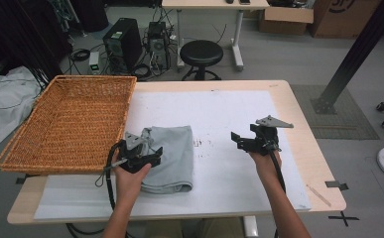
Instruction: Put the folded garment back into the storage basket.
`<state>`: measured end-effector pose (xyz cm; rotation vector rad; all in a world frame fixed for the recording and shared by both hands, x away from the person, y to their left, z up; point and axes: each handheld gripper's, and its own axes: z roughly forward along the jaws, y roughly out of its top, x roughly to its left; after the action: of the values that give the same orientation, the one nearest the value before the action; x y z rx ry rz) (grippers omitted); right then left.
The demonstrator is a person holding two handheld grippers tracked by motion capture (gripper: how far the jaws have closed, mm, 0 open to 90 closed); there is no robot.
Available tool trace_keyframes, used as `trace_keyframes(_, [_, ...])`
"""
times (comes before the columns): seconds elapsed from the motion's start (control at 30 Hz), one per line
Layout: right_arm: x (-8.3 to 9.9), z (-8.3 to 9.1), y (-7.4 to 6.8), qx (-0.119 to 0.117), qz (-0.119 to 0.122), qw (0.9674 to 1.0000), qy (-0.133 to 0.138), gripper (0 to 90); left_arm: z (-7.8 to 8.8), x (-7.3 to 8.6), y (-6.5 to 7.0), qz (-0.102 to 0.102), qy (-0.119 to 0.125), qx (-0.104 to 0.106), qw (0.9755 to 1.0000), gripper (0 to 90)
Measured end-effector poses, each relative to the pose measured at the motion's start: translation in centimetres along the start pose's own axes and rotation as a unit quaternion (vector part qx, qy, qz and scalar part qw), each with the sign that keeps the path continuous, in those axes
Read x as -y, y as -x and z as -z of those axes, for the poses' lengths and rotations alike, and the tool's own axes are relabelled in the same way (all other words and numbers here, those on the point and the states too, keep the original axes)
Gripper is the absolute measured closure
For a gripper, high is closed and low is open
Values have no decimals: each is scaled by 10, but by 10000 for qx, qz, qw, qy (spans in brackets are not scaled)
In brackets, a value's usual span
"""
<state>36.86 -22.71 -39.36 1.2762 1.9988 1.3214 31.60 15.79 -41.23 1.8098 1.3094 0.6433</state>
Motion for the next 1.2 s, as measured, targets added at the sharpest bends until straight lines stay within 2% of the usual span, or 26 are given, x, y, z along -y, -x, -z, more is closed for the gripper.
trace_keyframes(0.17, [1,0,0,-14,11,10000,9,154,-12,9,-2,88,-364,2,9993,178])
trace_keyframes(0.27, [1,-1,-1,-24,43,10000,1,156,-16,15,-7,302,-477,-45,9984,177])
trace_keyframes(0.33, [1,-1,-1,-32,54,10000,0,160,-19,18,-9,327,-572,20,9978,178])
trace_keyframes(0.4, [1,-1,0,-30,46,10000,-18,162,-21,18,-8,381,-623,206,9971,196])
trace_keyframes(0.5, [1,-2,0,-42,50,10000,-25,167,-28,20,-5,309,-787,340,9958,215])
trace_keyframes(0.57, [2,-3,0,-52,65,10000,-39,175,-31,23,-3,331,-766,371,9958,196])
trace_keyframes(0.73, [2,-4,-1,-63,77,9999,-65,186,-34,22,3,107,-765,214,9968,180])
trace_keyframes(0.77, [2,-5,-1,-73,67,9999,-62,190,-34,22,4,76,-758,204,9969,201])
trace_keyframes(0.83, [2,-6,-2,-85,89,9999,-70,195,-33,22,3,138,-705,239,9971,282])
trace_keyframes(0.87, [1,-6,-3,-92,94,9999,-75,198,-32,22,1,160,-648,365,9971,358])
trace_keyframes(0.9, [1,-6,-3,-95,98,9999,-74,200,-32,22,1,202,-599,515,9967,537])
trace_keyframes(0.93, [1,-6,-4,-103,99,9999,-68,201,-32,22,3,173,-610,499,9967,641])
trace_keyframes(0.97, [1,-6,-4,-91,106,9999,-65,204,-32,21,4,165,-626,514,9966,684])
trace_keyframes(1.07, [1,-6,-4,-88,118,9999,-72,210,-32,20,0,406,-662,624,9950,724])
trace_keyframes(1.2, [0,-4,-2,-64,116,9999,-50,211,-30,19,1,375,-591,603,9957,739])
